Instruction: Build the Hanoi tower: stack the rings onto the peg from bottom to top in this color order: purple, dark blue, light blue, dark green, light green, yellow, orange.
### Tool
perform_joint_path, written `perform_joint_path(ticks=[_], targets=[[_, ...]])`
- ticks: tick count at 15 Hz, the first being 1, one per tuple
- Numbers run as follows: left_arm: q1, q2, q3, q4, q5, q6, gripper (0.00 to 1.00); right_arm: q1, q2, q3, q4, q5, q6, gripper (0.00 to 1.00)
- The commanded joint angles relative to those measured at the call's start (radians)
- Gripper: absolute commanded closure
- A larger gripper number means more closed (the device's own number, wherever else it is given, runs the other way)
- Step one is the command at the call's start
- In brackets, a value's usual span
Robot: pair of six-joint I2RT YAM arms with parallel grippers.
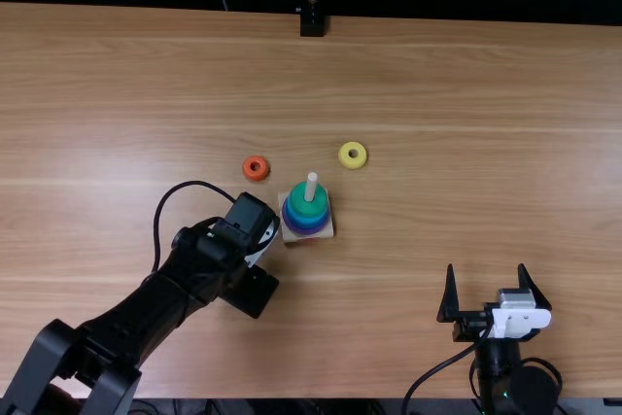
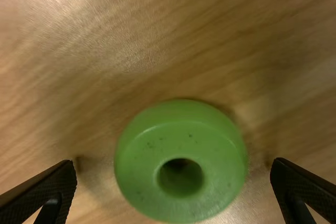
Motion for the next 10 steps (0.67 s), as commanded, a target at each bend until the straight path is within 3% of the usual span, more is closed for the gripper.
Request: perform_joint_path(ticks=[1, 4, 5, 6, 7, 8, 10], targets=[[-0.013, 0.025, 0.001, 0.0, -0.003, 0.012, 0.0, -0.013, -0.013, -0.008, -0.018, 0.002, -0.002, 0.0], [-0.013, 0.048, 0.024, 0.0, 0.0, 0.012, 0.0, -0.013, -0.013, -0.008, -0.016, 0.002, -0.002, 0.0], [-0.013, 0.048, 0.03, 0.0, 0.0, 0.012, 0.1, -0.013, -0.013, -0.008, -0.016, 0.002, -0.002, 0.0], [-0.013, 0.048, 0.031, 0.009, -0.001, 0.012, 0.53, -0.013, -0.013, -0.008, -0.016, 0.002, -0.002, 0.0], [-0.013, 0.048, 0.03, 0.041, -0.001, 0.012, 0.85, -0.013, -0.013, -0.008, -0.016, 0.002, -0.002, 0.0], [-0.013, 0.048, 0.03, 0.065, -0.005, 0.01, 1.0, -0.013, -0.013, -0.008, -0.016, 0.002, -0.002, 0.0], [-0.012, 0.045, 0.025, 0.067, -0.003, 0.003, 1.0, -0.013, -0.013, -0.008, -0.016, 0.002, -0.002, 0.0]])
